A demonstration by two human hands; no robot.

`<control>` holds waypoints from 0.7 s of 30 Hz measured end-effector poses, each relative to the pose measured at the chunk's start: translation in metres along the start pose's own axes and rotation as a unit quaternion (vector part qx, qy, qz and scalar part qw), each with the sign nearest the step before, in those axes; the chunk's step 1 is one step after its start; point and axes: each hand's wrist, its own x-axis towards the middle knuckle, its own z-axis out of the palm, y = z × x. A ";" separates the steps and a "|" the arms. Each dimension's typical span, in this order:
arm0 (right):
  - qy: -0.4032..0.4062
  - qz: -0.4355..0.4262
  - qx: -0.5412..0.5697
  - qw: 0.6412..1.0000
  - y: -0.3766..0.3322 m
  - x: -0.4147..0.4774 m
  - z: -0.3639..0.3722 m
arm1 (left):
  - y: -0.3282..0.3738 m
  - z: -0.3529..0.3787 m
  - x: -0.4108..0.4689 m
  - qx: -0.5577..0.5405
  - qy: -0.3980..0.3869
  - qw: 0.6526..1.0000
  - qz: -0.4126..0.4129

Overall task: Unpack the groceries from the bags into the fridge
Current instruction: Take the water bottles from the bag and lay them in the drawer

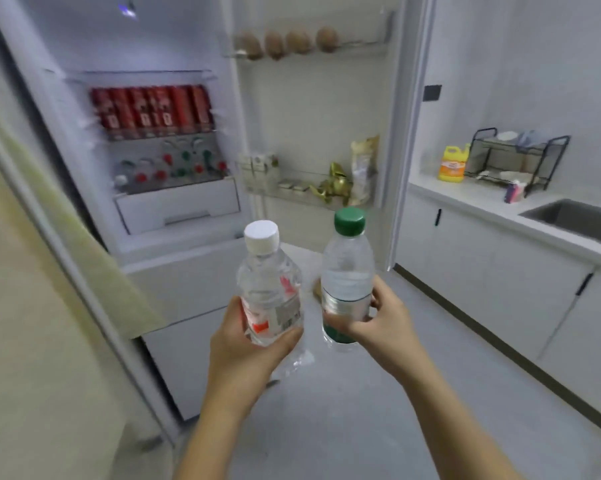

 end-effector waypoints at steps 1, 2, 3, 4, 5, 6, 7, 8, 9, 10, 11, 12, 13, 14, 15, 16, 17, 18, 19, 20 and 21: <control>-0.019 -0.005 0.001 1.000 -0.002 0.005 0.007 | 0.000 -0.007 -0.002 0.005 0.025 1.000 -0.004; -0.034 -0.009 0.003 0.999 -0.004 0.008 0.015 | 0.000 -0.015 -0.003 0.012 0.047 0.999 -0.007; -0.049 -0.012 0.003 0.999 -0.006 0.011 0.022 | 0.001 -0.022 -0.004 0.020 0.066 0.998 -0.012; -0.061 -0.014 0.005 0.998 -0.008 0.014 0.030 | 0.002 -0.029 -0.005 0.028 0.082 0.996 -0.016; -0.074 -0.017 0.007 0.997 -0.011 0.017 0.037 | 0.002 -0.036 -0.005 0.033 0.095 0.995 -0.018; -0.087 -0.020 0.011 0.996 -0.013 0.019 0.044 | 0.003 -0.041 -0.006 0.039 0.107 0.993 -0.019; -0.099 -0.025 0.014 0.995 -0.017 0.021 0.050 | 0.003 -0.047 -0.006 0.045 0.117 0.992 -0.018; -0.110 -0.029 0.020 0.993 -0.021 0.022 0.057 | 0.003 -0.052 -0.007 0.050 0.127 0.990 -0.018; -0.118 -0.032 0.026 0.992 -0.024 0.023 0.062 | 0.003 -0.057 -0.008 0.055 0.136 0.989 -0.018; -0.125 -0.035 0.031 0.991 -0.027 0.024 0.066 | 0.004 -0.062 -0.008 0.060 0.143 0.988 -0.018; -0.135 -0.039 0.035 0.989 -0.030 0.024 0.070 | 0.003 -0.066 -0.009 0.065 0.147 0.987 -0.019; -0.145 -0.042 0.039 0.988 -0.032 0.025 0.073 | 0.003 -0.069 -0.010 0.068 0.152 0.986 -0.019; -0.154 -0.044 0.042 0.986 -0.033 0.025 0.076 | 0.002 -0.071 -0.010 0.069 0.156 0.985 -0.018; -0.160 -0.043 0.044 0.985 -0.033 0.026 0.079 | 0.002 -0.073 -0.009 0.071 0.161 0.984 -0.018; -0.165 -0.042 0.046 0.984 -0.033 0.027 0.081 | 0.002 -0.073 -0.009 0.072 0.166 0.983 -0.019; -0.168 -0.041 0.048 0.984 -0.033 0.029 0.082 | 0.001 -0.073 -0.008 0.073 0.170 0.983 -0.018; -0.172 -0.040 0.048 0.983 -0.031 0.030 0.083 | 0.000 -0.073 -0.007 0.074 0.174 0.982 -0.018; -0.177 -0.037 0.049 0.982 -0.029 0.032 0.084 | -0.002 -0.072 -0.006 0.073 0.177 0.981 -0.019; -0.182 -0.034 0.049 0.981 -0.026 0.034 0.084 | -0.005 -0.070 -0.006 0.071 0.180 0.981 -0.021; -0.186 -0.031 0.051 0.981 -0.024 0.037 0.083 | -0.007 -0.069 -0.005 0.068 0.184 0.980 -0.022; -0.189 -0.030 0.053 0.980 -0.022 0.039 0.083 | -0.009 -0.067 -0.004 0.065 0.190 0.979 -0.023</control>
